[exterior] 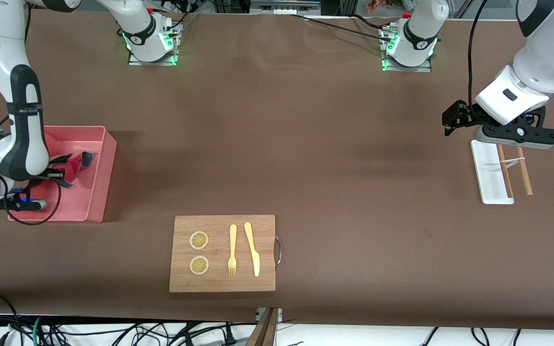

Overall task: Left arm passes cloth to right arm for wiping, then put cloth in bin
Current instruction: 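Carry the cloth over the pink bin with the right gripper, then open the right gripper to drop the cloth into the bin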

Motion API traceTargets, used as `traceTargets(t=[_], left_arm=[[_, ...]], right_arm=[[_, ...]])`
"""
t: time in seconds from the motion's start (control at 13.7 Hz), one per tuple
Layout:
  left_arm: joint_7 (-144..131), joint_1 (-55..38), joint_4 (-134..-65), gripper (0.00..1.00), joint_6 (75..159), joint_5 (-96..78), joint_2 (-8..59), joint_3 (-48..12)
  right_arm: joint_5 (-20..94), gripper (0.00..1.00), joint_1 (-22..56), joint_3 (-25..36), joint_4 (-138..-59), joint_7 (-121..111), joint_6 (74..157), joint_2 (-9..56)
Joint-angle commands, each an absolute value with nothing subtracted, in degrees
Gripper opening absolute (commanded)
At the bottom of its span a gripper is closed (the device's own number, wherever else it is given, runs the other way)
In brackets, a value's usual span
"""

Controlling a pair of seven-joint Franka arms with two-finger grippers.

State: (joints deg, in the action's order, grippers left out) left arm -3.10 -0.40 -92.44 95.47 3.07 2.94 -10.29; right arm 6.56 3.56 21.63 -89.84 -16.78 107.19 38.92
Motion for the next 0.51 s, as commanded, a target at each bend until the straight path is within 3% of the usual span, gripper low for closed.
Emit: traceTargets(t=[0.0,0.22,0.44], left_arm=[[-3.34,-0.44,-90.88,1.00,93.87,3.87,3.34,-10.46],[-3.43,-0.44,-90.88,1.00,92.81,3.87,3.34,-10.37],[-3.43,-0.53,-90.79,1.00,92.81,3.87,3.34,-10.55]], right_arm=[[7.82,1.00,3.60,21.36,-90.27,-17.67,108.73,38.41],[9.05,1.00,3.52,21.36,-89.83,-17.49,104.26,33.86],[8.97,1.00,3.60,21.27,-85.88,-15.31,93.73,27.97]])
